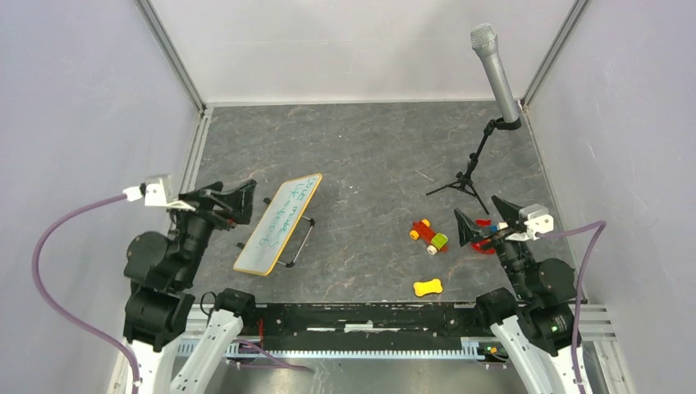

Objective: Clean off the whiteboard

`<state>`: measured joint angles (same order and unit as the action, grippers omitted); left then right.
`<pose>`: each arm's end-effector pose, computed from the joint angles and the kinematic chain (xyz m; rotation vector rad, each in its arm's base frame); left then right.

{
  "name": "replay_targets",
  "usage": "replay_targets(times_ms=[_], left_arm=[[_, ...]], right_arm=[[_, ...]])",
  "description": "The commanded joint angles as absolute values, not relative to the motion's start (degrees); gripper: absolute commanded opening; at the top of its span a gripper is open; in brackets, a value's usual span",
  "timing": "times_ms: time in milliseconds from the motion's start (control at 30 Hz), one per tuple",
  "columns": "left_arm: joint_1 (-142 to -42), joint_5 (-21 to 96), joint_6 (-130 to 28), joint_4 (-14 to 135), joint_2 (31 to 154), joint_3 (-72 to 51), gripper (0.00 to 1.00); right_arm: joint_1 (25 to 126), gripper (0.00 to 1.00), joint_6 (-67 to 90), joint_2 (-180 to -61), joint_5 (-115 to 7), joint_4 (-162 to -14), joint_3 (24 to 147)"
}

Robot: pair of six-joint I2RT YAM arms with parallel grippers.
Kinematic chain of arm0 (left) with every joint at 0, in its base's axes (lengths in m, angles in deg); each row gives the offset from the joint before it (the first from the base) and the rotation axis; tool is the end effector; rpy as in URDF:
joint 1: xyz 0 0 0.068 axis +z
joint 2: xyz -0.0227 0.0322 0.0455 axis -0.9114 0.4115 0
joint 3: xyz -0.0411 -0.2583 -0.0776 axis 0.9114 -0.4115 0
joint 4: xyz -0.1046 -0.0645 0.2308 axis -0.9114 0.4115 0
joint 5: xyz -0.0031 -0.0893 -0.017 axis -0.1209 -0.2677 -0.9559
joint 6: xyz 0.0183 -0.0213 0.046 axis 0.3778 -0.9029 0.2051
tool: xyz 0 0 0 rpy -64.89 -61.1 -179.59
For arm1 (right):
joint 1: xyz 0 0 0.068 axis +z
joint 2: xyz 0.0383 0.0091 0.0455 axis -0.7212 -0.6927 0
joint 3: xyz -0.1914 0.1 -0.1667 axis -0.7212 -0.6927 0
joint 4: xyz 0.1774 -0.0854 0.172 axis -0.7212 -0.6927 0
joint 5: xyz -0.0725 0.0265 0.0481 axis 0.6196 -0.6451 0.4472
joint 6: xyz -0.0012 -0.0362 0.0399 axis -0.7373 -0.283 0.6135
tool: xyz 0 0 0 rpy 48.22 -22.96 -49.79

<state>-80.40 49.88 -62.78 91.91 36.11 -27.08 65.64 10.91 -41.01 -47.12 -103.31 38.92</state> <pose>0.0383 -0.0074 0.4094 -0.1757 1.4429 -0.4995 0.0511 0.0183 0.3085 -0.1686 1.3759 0.3773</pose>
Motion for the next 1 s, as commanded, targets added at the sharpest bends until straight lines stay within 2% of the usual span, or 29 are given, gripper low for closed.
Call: replay_targets(times_ms=[0,200,433,533,667,767,967], left_arm=[[-80.11,40.84,-65.80,94.42,43.35,-22.57,1.00],[-80.11,24.10,-67.46,92.73,52.01,-18.45,1.00],[-81.51,7.97,-74.25,83.47,59.56,-20.16,1.00],[-90.29,11.06,-72.41,82.58,63.61,-20.23,1.00],[-106.92,25.64,-65.31,88.16,69.03,-16.97,1.00],[-109.64,31.04,-64.63,88.90,70.36,-16.62,1.00],[-109.73,36.37,-63.33,89.27,66.28,-18.06,1.00]], right_arm=[[65.50,0.98,12.59,-43.64,-45.68,-103.98,38.93],[65.55,0.98,14.35,-48.18,-48.60,-103.69,37.09],[65.49,0.98,15.63,-50.96,-51.12,-103.79,35.77],[65.58,0.98,15.38,-50.95,-51.54,-104.11,36.30],[65.50,0.98,15.38,-49.92,-50.21,-104.91,36.52],[65.56,0.98,17.23,-49.75,-50.07,-104.52,36.06],[65.53,0.98,23.19,-59.41,-64.33,-94.83,31.07]])
